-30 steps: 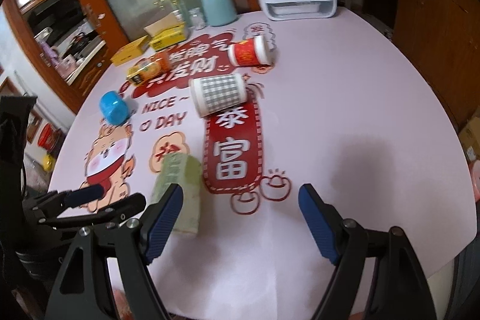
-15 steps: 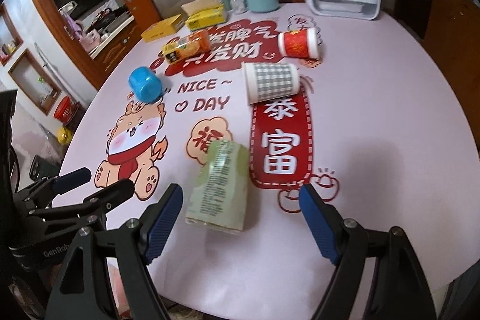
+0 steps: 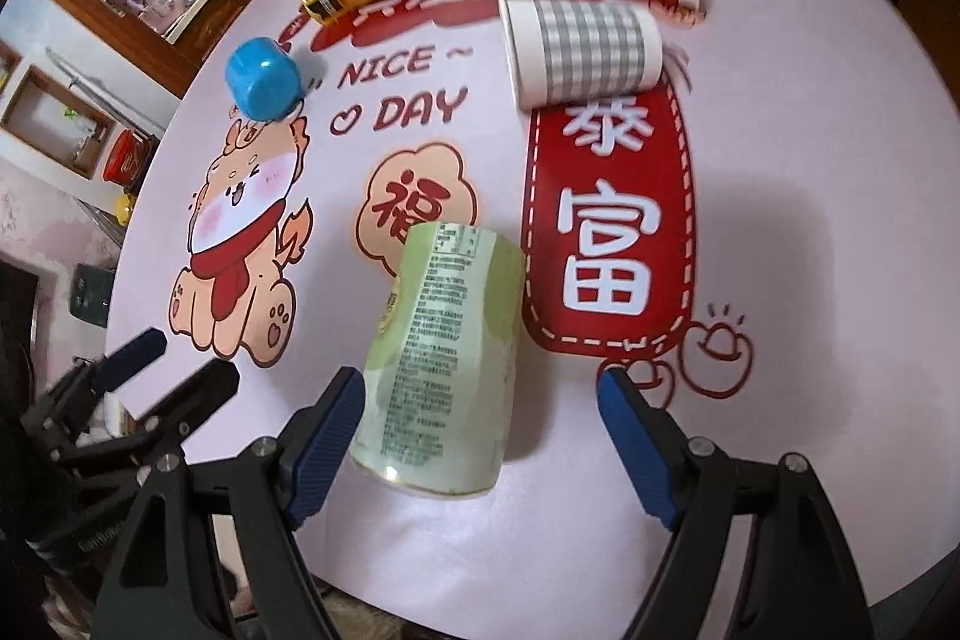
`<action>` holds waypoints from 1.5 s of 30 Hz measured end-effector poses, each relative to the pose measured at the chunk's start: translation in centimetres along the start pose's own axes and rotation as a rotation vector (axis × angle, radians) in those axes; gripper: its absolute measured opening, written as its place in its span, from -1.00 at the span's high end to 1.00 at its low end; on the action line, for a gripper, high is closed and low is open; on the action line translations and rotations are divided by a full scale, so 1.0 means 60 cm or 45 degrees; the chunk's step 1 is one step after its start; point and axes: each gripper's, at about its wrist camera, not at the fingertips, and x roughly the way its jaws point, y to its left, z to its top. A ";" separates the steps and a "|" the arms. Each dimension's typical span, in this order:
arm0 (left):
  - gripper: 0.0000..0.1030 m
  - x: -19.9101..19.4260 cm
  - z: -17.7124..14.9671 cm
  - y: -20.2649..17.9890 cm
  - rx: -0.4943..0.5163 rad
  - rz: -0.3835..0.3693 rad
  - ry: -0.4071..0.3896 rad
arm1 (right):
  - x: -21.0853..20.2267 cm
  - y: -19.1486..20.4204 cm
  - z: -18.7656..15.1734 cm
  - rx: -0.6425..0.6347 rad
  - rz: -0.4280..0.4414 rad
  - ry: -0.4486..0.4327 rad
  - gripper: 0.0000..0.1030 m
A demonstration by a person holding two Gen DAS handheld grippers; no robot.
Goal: Flip cup upright
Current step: 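Rotate the right gripper to turn the green cup upright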
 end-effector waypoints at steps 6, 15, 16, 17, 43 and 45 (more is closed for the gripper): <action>-0.66 0.014 0.005 0.003 -0.002 -0.011 0.020 | 0.030 -0.011 0.021 0.067 0.093 0.108 -0.56; -0.66 0.022 0.012 0.013 -0.017 -0.012 0.025 | 0.068 -0.019 0.045 0.132 0.231 0.271 -0.26; -0.66 0.022 0.013 0.014 -0.018 -0.012 0.027 | 0.069 -0.017 0.047 0.128 0.231 0.272 -0.25; -0.66 0.023 0.013 0.015 -0.019 -0.012 0.027 | 0.068 -0.015 0.048 0.122 0.235 0.272 -0.23; -0.66 0.020 0.023 0.012 -0.051 0.046 -0.094 | -0.015 0.073 -0.035 -0.370 -0.258 -0.778 -0.16; -0.66 0.023 0.025 0.016 -0.067 0.049 -0.098 | -0.007 0.070 -0.032 -0.360 -0.266 -0.802 -0.16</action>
